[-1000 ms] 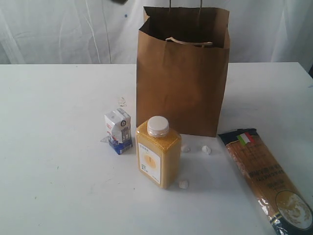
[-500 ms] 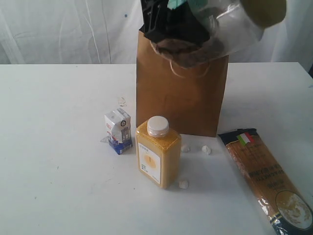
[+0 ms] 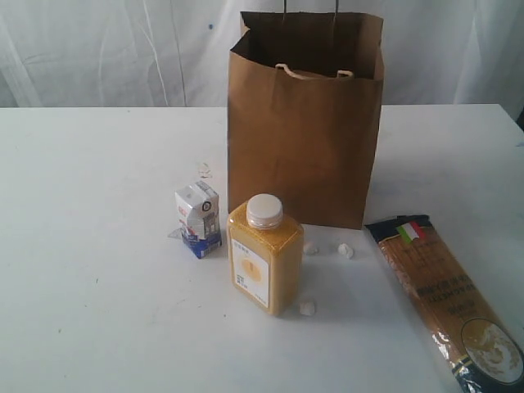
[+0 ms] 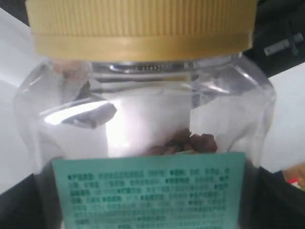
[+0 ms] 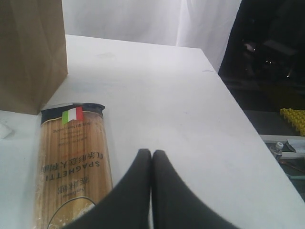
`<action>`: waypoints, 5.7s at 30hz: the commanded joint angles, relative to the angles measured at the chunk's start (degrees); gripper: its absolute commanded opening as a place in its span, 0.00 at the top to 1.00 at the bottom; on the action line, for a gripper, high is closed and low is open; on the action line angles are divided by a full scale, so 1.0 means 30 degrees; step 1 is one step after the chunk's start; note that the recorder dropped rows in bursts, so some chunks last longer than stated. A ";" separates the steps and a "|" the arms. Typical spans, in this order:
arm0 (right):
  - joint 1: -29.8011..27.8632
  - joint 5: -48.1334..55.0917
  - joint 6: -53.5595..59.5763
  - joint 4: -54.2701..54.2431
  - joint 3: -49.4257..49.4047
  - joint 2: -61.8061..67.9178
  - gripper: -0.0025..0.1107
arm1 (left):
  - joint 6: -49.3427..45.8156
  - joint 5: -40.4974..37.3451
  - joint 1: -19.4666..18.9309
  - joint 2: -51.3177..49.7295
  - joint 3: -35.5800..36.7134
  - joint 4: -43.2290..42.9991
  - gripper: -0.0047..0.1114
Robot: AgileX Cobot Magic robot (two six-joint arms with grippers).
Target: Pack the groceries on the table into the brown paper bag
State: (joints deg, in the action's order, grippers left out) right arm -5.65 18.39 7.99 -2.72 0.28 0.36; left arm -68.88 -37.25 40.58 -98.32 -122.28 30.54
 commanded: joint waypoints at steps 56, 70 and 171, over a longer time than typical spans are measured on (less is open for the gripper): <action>-0.0016 -0.0144 -0.0108 -0.0023 -0.0092 -0.0122 0.98 | -0.5046 0.8588 -0.1294 -0.2261 0.4524 0.2369 0.96; -0.0016 -0.0144 -0.0108 -0.0023 -0.0092 -0.0122 0.98 | -0.5046 0.9070 -0.1294 -0.3029 0.4524 0.2095 0.96; -0.0022 -0.0144 -0.0451 -0.0023 -0.0092 -0.0122 0.98 | 0.5512 -0.8162 -0.2212 0.0666 0.4524 -0.2068 0.10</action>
State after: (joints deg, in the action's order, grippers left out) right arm -5.65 18.39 6.66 -2.72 0.28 0.36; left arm -54.63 -60.27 34.05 -97.99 -108.47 24.28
